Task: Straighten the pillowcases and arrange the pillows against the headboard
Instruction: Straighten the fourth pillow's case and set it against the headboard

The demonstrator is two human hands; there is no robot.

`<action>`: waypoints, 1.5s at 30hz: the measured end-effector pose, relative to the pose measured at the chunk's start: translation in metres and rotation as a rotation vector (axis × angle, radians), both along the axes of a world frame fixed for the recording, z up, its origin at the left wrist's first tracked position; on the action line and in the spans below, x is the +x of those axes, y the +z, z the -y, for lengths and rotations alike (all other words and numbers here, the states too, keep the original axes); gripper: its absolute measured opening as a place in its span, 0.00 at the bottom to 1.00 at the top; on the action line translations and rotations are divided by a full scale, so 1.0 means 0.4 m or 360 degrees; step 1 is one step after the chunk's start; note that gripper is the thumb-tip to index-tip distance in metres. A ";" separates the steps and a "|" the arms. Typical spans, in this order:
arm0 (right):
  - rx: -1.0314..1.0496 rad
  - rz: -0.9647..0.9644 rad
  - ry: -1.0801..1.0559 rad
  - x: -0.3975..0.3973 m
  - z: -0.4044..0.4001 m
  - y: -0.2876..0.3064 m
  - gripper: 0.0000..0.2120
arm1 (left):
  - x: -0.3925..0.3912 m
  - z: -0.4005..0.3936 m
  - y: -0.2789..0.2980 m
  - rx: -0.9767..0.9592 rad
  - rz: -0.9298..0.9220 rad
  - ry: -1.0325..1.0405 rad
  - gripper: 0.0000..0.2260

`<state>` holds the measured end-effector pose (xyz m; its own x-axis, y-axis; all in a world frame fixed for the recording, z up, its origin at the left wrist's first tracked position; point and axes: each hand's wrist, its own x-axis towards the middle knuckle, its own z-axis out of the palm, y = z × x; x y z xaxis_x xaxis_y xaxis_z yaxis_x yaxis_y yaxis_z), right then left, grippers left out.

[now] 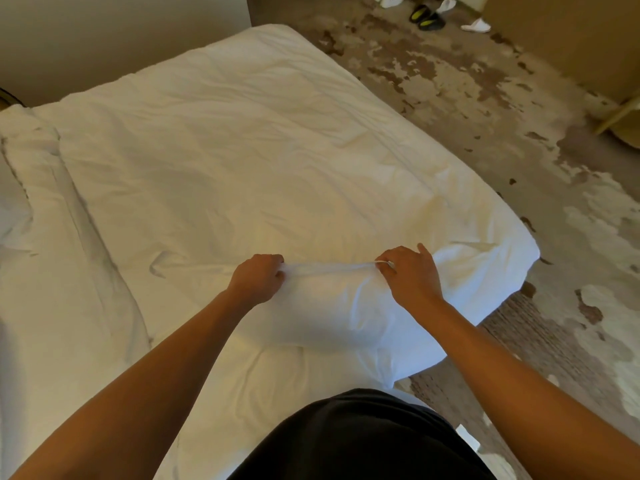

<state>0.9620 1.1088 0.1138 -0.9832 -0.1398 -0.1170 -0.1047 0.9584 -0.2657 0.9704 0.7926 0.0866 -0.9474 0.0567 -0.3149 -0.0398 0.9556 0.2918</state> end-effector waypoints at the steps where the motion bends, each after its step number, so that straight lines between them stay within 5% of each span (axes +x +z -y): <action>1: -0.0058 0.0041 -0.0032 0.005 0.006 -0.002 0.13 | -0.001 0.008 0.001 -0.0022 -0.0012 -0.0003 0.08; 6: -0.0393 0.0121 -0.0134 0.002 0.017 -0.002 0.12 | -0.021 0.028 0.024 -0.0035 -0.0023 -0.0026 0.13; 17: -0.0254 0.0048 -0.0046 0.025 0.003 -0.037 0.12 | 0.037 0.069 0.014 -0.0046 0.0047 -0.0018 0.15; 26: -0.0729 0.0049 -0.0144 -0.028 0.013 -0.010 0.12 | 0.053 0.038 0.076 -0.0022 -0.0146 0.0254 0.11; 39: -0.0958 -0.0207 0.0294 -0.184 0.087 0.112 0.11 | 0.106 0.074 0.288 -0.0185 -0.0461 0.0639 0.12; 45: -0.1145 -0.0044 0.0477 -0.227 0.258 0.171 0.11 | 0.240 0.129 0.386 -0.0242 -0.0644 0.0914 0.12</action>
